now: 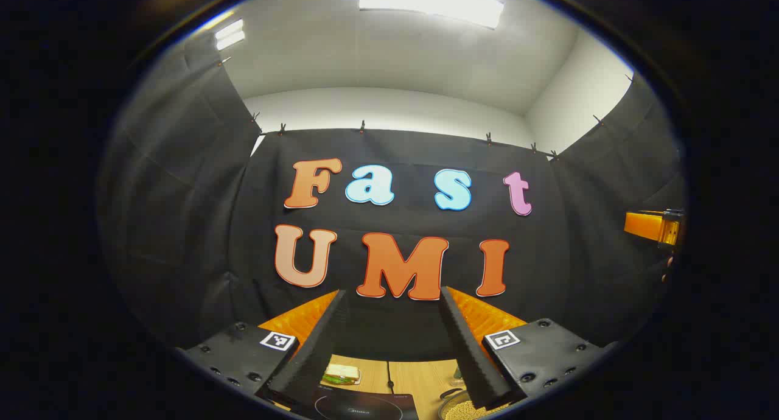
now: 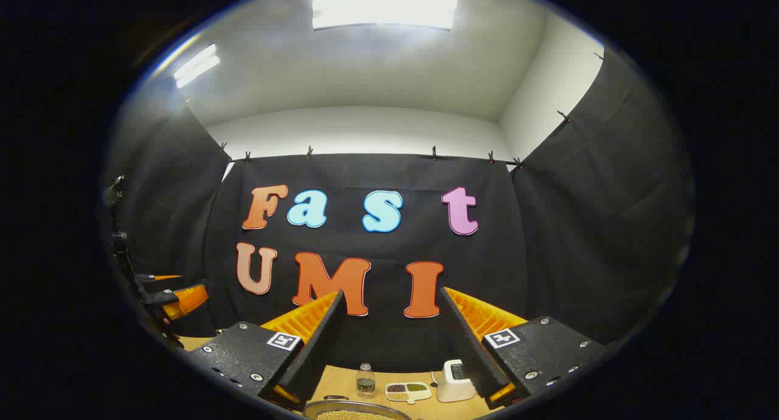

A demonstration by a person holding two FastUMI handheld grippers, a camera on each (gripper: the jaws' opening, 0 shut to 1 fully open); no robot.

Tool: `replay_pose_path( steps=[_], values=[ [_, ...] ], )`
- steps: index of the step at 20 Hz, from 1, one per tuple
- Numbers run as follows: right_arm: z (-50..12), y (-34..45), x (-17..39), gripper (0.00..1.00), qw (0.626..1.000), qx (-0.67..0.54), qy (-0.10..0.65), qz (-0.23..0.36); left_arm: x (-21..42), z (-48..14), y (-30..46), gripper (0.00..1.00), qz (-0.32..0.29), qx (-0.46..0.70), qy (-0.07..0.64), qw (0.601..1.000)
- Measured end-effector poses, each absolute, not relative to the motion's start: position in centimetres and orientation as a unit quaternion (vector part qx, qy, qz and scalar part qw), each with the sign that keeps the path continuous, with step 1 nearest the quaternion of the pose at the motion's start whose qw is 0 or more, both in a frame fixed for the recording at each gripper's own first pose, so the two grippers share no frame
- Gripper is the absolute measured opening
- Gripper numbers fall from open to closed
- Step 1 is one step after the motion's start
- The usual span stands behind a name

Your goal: First push the handle of the pot to place it horizontally, then grasp the pot with both hands and set it on the induction cooktop.

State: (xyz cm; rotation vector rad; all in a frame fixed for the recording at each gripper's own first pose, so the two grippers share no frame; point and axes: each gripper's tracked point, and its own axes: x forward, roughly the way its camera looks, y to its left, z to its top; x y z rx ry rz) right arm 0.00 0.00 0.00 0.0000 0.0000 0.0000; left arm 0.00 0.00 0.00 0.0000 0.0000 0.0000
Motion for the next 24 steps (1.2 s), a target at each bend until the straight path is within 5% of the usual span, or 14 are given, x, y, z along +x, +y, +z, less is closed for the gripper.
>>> replay_pose_path(
  steps=[24],
  values=[
    [-3.6,-1.9,-0.6,0.94,0.999,-0.002,0.033,0.001,1.3,-2.5,-0.2,0.98,0.007,0.015,-0.001,1.000]
  ],
)
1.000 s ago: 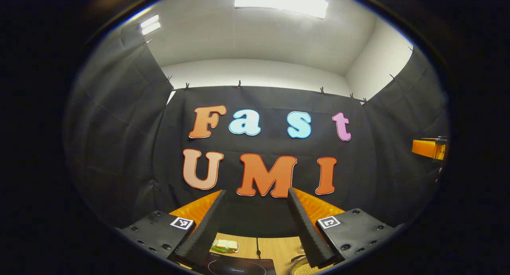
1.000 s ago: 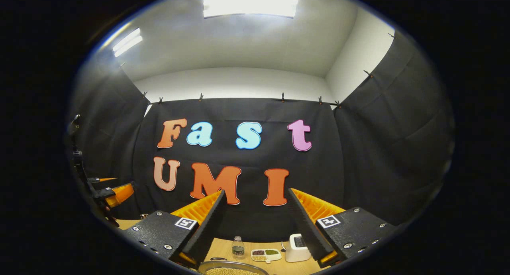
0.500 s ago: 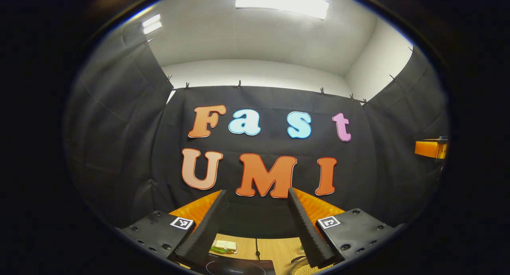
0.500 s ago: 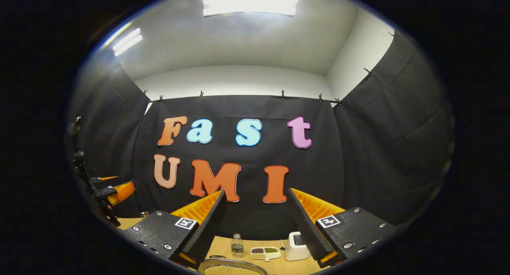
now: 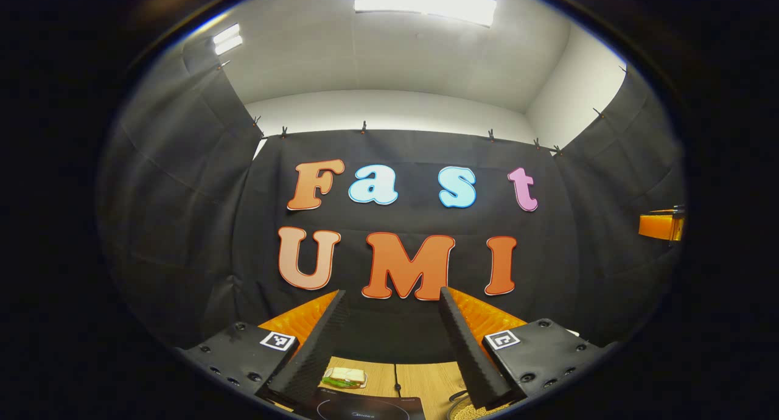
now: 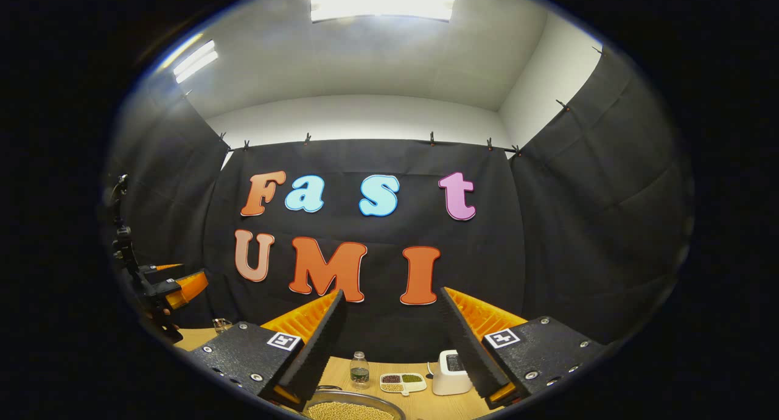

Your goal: First push the handle of the pot to place it horizontally, then grasp the pot with both hands and set it on the induction cooktop.

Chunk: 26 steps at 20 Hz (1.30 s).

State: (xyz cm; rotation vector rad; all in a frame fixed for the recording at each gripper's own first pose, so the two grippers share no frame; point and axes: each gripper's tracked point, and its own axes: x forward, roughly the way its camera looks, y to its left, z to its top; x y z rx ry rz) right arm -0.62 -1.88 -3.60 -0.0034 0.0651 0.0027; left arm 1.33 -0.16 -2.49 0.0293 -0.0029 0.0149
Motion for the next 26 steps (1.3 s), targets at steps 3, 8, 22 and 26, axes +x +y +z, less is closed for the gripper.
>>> replay_pose_path(
  steps=[3,8,22,26],
  values=[
    [-4.4,-2.2,-0.7,0.94,0.999,0.002,0.043,0.000,1.5,-2.8,-0.5,0.98,0.006,0.012,0.004,1.000],
    [-6.2,-2.9,-1.1,0.94,0.998,0.014,0.061,-0.005,1.5,-3.1,-0.5,0.97,0.010,0.019,0.001,1.000],
    [-13.1,-4.1,-2.7,0.86,0.992,0.035,0.114,-0.028,1.4,-4.4,1.0,0.97,0.020,0.024,0.013,0.999],
    [-15.7,-3.6,-3.4,0.80,0.989,0.026,0.142,-0.026,1.4,-4.8,0.8,0.98,0.017,0.024,0.017,0.999]
  ],
)
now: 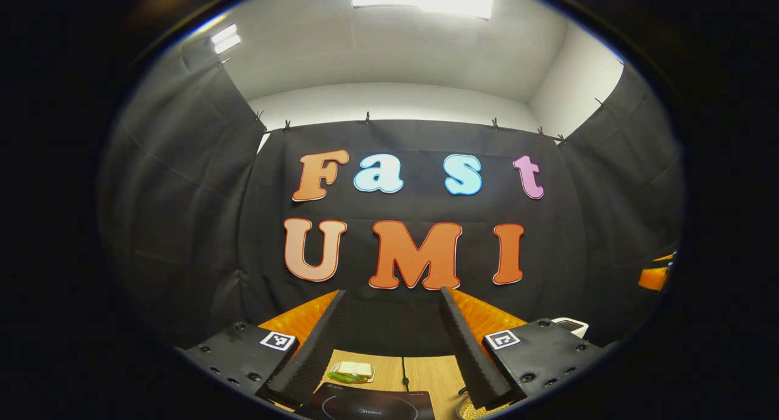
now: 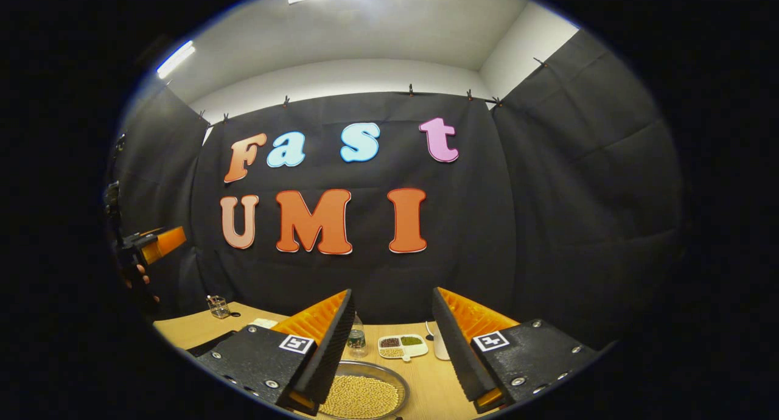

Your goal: First push the handle of the pot to place it horizontally, then grasp the pot with both hands and set it on the induction cooktop.

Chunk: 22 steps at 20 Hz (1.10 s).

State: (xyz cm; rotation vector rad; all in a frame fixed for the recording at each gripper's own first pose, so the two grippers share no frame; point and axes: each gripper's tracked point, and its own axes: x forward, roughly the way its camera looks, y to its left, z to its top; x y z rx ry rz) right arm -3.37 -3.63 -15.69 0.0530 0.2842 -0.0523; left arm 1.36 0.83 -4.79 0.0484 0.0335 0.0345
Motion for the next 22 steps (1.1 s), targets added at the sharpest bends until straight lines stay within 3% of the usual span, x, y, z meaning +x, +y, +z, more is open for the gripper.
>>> replay_pose_path(
  steps=[7,10,16,22],
  values=[
    [-21.1,-1.5,-5.4,0.59,0.977,0.038,0.208,0.015,1.4,-5.8,1.0,0.97,0.021,0.029,0.027,0.999],
    [-24.2,-0.5,-6.8,0.39,0.966,0.047,0.253,0.034,1.6,-6.3,0.7,0.98,0.020,0.029,0.031,0.999],
    [-28.9,0.2,-9.3,0.10,0.940,0.080,0.329,0.043,1.7,-8.2,-0.8,0.96,0.003,0.026,0.053,0.998],
    [-31.5,1.4,-11.8,0.00,0.917,0.115,0.378,0.062,1.8,-9.5,-1.0,0.98,0.003,0.031,0.066,0.997]
  ],
)
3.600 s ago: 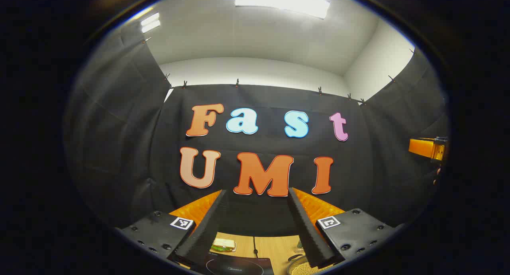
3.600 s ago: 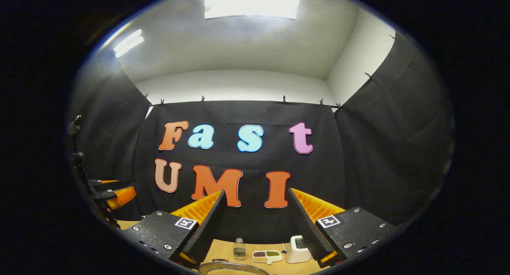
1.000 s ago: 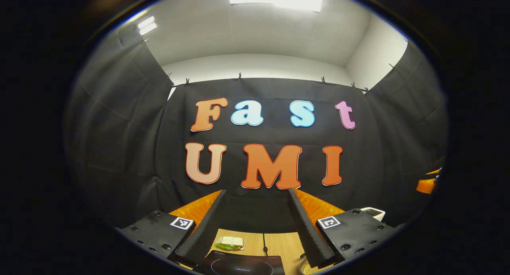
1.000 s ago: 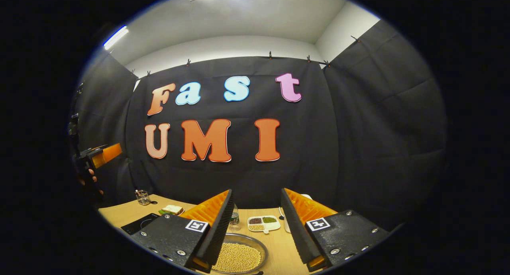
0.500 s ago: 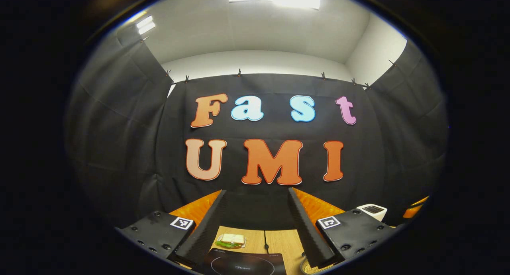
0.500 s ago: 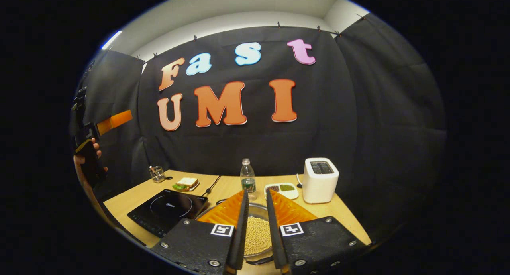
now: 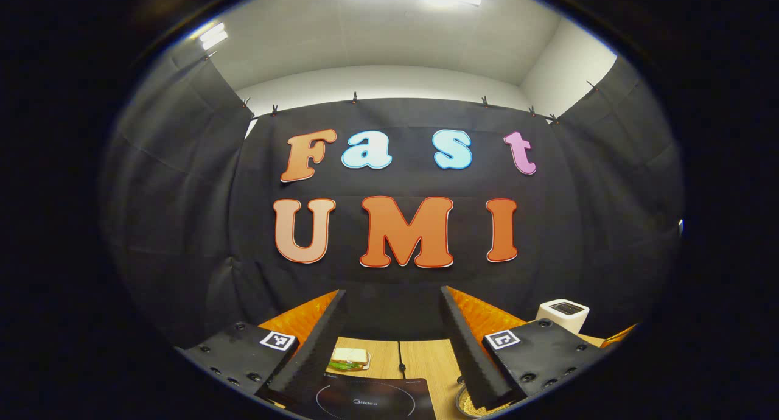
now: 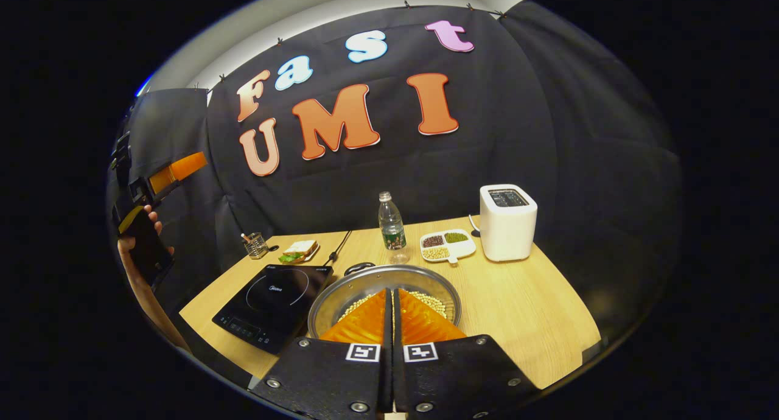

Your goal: First push the handle of the pot to place it horizontally, then grasp the pot with both hands and set it on the induction cooktop.

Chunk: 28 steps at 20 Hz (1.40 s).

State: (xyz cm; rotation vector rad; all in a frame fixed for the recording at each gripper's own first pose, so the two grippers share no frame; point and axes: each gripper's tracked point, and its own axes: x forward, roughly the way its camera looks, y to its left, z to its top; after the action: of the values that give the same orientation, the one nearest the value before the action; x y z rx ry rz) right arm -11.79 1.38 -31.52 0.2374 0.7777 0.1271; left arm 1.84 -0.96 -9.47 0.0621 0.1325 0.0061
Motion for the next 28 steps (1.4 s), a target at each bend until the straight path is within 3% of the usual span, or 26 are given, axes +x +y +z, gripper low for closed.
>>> replay_pose_path(
  steps=[14,28],
  values=[
    [-38.7,6.0,-20.7,0.00,0.808,0.184,0.542,0.135,1.7,-12.3,-0.8,0.98,0.002,0.010,0.094,0.996],
    [-43.6,7.5,-24.8,0.00,0.708,0.219,0.663,0.109,2.1,-14.0,-0.1,0.98,0.006,0.006,0.111,0.994]
  ],
)
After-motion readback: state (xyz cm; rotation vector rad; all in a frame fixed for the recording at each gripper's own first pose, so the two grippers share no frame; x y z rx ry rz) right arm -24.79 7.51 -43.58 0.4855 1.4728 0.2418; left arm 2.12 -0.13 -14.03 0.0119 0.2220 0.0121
